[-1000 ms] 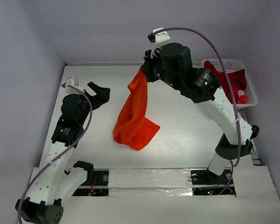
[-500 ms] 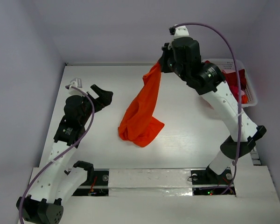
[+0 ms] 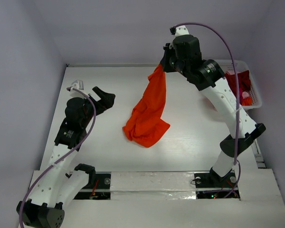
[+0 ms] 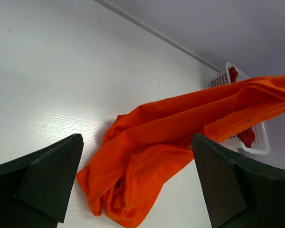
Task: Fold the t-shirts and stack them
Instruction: Move the tshirt to the center of the board
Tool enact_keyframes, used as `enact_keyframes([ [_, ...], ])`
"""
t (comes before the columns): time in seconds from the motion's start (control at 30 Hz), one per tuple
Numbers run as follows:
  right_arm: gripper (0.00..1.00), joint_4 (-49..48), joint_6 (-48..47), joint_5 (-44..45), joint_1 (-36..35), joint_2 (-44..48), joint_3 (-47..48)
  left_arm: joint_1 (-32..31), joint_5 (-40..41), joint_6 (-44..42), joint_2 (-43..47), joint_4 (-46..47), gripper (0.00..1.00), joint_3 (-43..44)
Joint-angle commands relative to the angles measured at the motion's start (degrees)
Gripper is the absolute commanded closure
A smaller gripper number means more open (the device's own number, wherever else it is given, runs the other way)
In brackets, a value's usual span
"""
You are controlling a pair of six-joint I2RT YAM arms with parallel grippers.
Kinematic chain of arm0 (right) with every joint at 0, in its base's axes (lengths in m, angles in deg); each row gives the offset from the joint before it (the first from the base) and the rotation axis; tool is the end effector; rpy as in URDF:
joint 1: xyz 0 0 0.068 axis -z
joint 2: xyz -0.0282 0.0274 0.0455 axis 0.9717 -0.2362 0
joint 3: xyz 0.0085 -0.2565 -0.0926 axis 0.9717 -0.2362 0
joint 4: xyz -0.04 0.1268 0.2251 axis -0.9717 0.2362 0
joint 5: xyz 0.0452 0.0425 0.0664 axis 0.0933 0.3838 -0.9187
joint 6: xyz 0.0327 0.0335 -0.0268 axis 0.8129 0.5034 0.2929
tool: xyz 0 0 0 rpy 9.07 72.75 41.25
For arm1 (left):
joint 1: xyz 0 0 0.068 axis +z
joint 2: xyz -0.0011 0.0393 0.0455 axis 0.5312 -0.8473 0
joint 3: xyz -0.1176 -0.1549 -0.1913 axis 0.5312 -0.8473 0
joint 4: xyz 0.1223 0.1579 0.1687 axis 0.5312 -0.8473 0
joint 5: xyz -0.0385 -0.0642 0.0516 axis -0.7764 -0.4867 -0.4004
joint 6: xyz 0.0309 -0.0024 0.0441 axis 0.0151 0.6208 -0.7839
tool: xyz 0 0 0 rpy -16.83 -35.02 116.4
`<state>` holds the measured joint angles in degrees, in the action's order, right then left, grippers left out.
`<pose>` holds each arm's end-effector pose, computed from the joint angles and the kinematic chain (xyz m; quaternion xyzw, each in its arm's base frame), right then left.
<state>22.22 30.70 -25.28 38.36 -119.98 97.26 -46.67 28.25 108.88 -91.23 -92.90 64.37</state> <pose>0.2866 0.2107 0.4977 -0.0651 0.8201 0.1507 0.5482 0.1786 -0.0484 0.3535 -0.1251 0.7334 -0.3057 0.5941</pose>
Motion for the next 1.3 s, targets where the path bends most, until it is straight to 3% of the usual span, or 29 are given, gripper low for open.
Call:
enact_keyframes([
  [0.0,1.0,-0.65,-2.82,-1.05,-0.52,0.82,1.13,-0.18,-0.93,0.42,0.48,3.11,0.04,-0.51],
  [0.27,1.0,-5.21,-1.94,-0.42,-0.52,3.89,-3.54,-0.18,-1.1,0.07,0.83,3.11,0.04,-0.6],
  [0.47,1.0,-0.05,-5.18,-9.98,-0.52,1.36,5.86,-0.7,-4.17,1.04,0.3,8.9,0.04,-6.57],
  [0.57,1.0,-2.49,-5.98,-11.41,-1.05,2.84,3.68,-0.7,-4.27,1.83,0.04,8.83,0.04,-7.02],
  [0.77,1.0,-1.81,-3.53,8.33,0.79,-0.31,0.68,-0.7,-1.81,1.83,1.44,5.49,0.04,-4.47],
  [0.93,1.0,-3.82,1.82,7.4,5.89,-2.86,-6.68,-0.7,-1.37,1.3,2.58,2.68,0.04,-1.66],
  [1.27,1.0,-6.45,6.75,8.54,7.65,-7.09,-13.28,-0.7,-0.49,1.39,4.7,0.56,0.04,1.95],
])
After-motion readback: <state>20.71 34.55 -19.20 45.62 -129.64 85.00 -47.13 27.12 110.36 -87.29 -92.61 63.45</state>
